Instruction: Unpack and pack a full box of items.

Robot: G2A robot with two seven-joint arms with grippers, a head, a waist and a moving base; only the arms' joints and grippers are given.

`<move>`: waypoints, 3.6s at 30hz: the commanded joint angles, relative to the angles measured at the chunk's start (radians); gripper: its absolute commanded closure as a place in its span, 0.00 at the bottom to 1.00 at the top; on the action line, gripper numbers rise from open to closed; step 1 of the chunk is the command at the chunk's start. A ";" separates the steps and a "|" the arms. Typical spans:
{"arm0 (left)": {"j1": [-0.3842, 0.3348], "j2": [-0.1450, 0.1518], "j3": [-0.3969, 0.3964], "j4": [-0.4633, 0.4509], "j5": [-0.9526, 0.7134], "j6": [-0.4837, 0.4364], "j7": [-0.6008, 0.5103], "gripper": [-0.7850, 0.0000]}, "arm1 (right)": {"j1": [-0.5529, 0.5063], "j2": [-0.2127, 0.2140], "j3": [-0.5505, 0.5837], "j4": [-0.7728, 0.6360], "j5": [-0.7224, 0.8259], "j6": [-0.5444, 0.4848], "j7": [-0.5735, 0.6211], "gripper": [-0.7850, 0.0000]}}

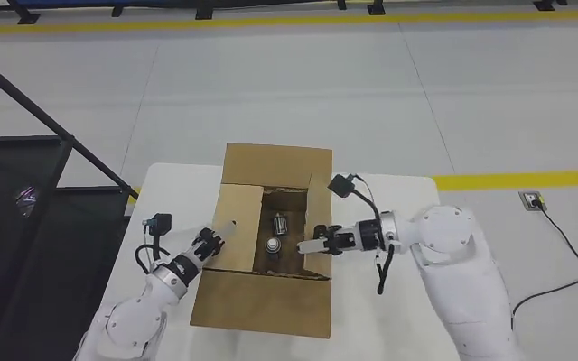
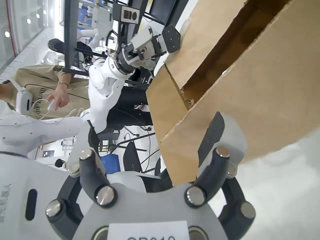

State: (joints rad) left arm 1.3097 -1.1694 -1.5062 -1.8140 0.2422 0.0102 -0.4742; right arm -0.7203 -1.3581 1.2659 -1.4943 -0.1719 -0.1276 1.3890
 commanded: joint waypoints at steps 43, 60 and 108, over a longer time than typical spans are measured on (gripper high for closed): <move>0.240 0.087 -0.335 0.024 -0.553 -0.290 -0.724 0.00 | 0.043 -0.003 -0.070 0.153 -0.074 0.113 -0.594 0.00; 0.146 0.084 -0.239 -0.016 -0.574 -0.123 -0.408 0.00 | 0.270 -0.067 -0.140 0.706 0.014 0.013 -0.951 0.00; -0.033 0.053 0.041 -0.007 -0.199 0.059 0.107 0.00 | 0.289 -0.003 -0.125 0.759 0.433 -0.135 -0.035 0.00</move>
State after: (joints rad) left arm 1.2745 -1.1155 -1.4607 -1.8224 0.0471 0.0717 -0.3815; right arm -0.4253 -1.3613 1.1449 -0.7257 0.2704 -0.2646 1.3688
